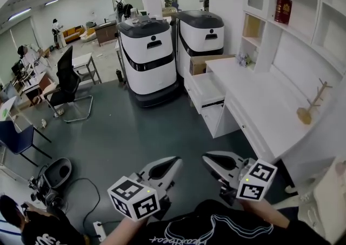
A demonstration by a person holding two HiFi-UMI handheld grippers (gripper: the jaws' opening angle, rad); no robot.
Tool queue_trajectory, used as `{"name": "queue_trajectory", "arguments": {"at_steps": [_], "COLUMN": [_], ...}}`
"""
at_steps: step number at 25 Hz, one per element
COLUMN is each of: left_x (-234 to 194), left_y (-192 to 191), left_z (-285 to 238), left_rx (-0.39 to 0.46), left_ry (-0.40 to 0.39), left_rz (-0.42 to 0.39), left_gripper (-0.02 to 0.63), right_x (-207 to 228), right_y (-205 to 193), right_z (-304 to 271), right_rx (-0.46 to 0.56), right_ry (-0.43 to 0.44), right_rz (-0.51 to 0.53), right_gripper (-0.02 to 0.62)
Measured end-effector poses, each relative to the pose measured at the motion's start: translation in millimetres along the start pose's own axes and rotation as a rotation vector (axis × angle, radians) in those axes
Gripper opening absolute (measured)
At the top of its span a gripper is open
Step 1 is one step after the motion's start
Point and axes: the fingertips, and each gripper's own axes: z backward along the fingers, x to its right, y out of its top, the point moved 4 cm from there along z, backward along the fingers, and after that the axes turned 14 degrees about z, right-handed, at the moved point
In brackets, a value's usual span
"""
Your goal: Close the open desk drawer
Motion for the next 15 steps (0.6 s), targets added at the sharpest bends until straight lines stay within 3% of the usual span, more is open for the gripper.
{"name": "queue_trajectory", "arguments": {"at_steps": [8, 15], "left_x": [-36, -87], "left_y": [12, 31], "left_z": [-11, -50], "left_rx": [0.008, 0.003], "left_ry": [0.025, 0.045], "left_rz": [0.017, 0.043], "left_gripper": [0.005, 0.005], "right_x": [27, 85], "right_y": [-8, -20], "right_z": [-31, -70], "right_rx": [-0.003, -0.02], "right_ry": [0.008, 0.013], "right_rz": [-0.008, -0.038], "right_gripper": [0.006, 0.006]}}
